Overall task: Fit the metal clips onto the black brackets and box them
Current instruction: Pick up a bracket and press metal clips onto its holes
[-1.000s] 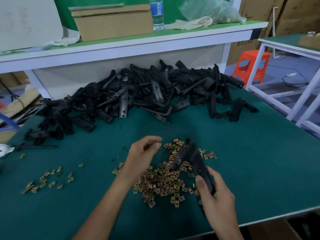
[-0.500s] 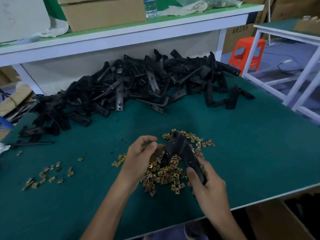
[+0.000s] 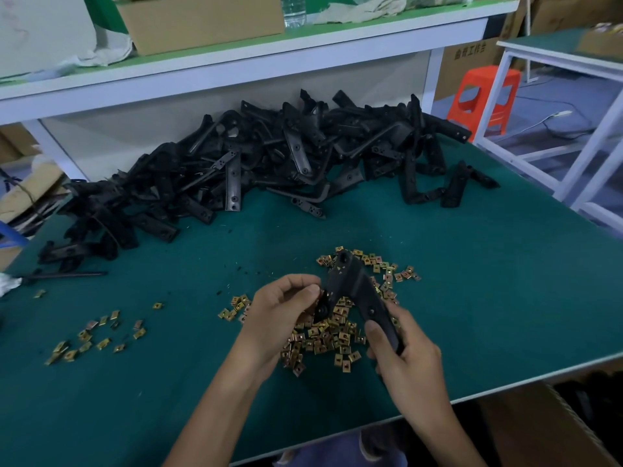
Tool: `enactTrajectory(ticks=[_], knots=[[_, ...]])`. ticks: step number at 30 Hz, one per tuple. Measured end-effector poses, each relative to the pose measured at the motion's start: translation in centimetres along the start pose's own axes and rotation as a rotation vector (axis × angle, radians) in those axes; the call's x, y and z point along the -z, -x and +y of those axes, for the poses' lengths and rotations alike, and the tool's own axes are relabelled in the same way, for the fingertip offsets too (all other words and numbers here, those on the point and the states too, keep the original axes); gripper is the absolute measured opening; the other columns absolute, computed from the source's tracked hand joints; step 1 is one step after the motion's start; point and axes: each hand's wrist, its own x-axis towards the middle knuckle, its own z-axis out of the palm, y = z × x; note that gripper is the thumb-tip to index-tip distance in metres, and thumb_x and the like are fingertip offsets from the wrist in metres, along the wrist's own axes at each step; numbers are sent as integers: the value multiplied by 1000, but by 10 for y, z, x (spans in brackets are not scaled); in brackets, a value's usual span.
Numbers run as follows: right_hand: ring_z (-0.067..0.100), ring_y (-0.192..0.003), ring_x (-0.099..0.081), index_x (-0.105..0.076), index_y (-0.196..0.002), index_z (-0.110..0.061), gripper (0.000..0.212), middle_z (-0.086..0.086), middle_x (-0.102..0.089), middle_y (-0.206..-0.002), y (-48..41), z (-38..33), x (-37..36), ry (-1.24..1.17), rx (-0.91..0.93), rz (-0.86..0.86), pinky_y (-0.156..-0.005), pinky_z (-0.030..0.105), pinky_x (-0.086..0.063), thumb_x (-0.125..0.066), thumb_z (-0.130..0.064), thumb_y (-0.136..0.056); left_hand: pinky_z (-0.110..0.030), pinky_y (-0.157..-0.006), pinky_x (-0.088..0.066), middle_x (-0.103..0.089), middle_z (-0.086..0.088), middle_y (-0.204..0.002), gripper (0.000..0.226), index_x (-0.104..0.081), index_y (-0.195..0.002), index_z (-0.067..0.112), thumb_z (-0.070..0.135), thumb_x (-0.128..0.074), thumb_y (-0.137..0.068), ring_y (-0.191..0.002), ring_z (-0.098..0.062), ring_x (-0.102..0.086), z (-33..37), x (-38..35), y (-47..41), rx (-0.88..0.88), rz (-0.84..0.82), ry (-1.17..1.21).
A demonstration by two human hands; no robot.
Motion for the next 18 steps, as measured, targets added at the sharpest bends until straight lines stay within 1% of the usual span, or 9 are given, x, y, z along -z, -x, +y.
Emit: enactTrajectory(ticks=[2, 4, 6, 8, 10, 13, 16, 18], knots=[[11, -60, -64, -53, -114, -66, 24, -6, -70, -71, -1, 1, 0, 9, 1, -7, -57, 44, -54, -55, -64, -89, -20, -66, -53, -74, 4, -82, 11, -75, -98, 14, 8, -67, -95, -75, -4, -65, -1, -1, 0, -6, 34, -7], [11, -56, -61, -56, -117, -62, 26, -4, -68, -69, -1, 2, 0, 6, -3, -28, -54, 42, -52, -55, -66, -91, -24, -69, -54, -73, 3, -82, 10, -74, -98, 13, 8, -67, -95, -77, -8, -65, -1, -3, 1, 10, 64, 23], [11, -55, -59, -58, -119, -57, 33, -4, -67, -69, -2, 2, -1, 6, -5, -41, -52, 37, -50, -54, -65, -87, -34, -79, -52, -73, -3, -87, 9, -74, -99, 12, 8, -67, -94, -82, -16, -64, -1, -5, 3, 35, 63, 51], [10, -55, -59, -58, -119, -56, 33, -5, -68, -69, -2, 3, -1, 4, -8, -39, -52, 36, -50, -53, -65, -87, -37, -83, -51, -73, -6, -90, 9, -73, -100, 11, 8, -67, -94, -86, -19, -64, -1, -6, 4, 46, 53, 66], [10, -55, -61, -58, -118, -57, 32, -5, -68, -68, -2, 3, 0, 0, -13, -36, -53, 37, -51, -52, -65, -87, -35, -81, -52, -72, -6, -91, 9, -72, -99, 11, 7, -65, -96, -86, -20, -64, -1, -5, 4, 63, 52, 109], [9, -57, -63, -58, -120, -55, 36, -6, -68, -69, -3, 4, 0, -21, -31, -34, -54, 32, -49, -52, -66, -86, -29, -74, -53, -71, -5, -89, 10, -72, -99, 11, 8, -63, -97, -85, -20, -62, 0, -3, 6, 80, 46, 165], [9, -57, -62, -59, -120, -53, 37, -6, -69, -69, -3, 4, 0, -28, -30, -40, -55, 33, -49, -52, -66, -86, -28, -73, -53, -72, -1, -86, 8, -72, -100, 10, 8, -65, -96, -83, -17, -64, 0, -2, 7, 49, 39, 111], [10, -57, -63, -59, -121, -53, 37, -6, -69, -69, -3, 3, 0, -25, -24, -43, -55, 33, -49, -52, -65, -87, -25, -69, -53, -72, 1, -82, 7, -72, -99, 9, 8, -66, -95, -79, -14, -63, 0, -3, 7, 25, 49, 77]])
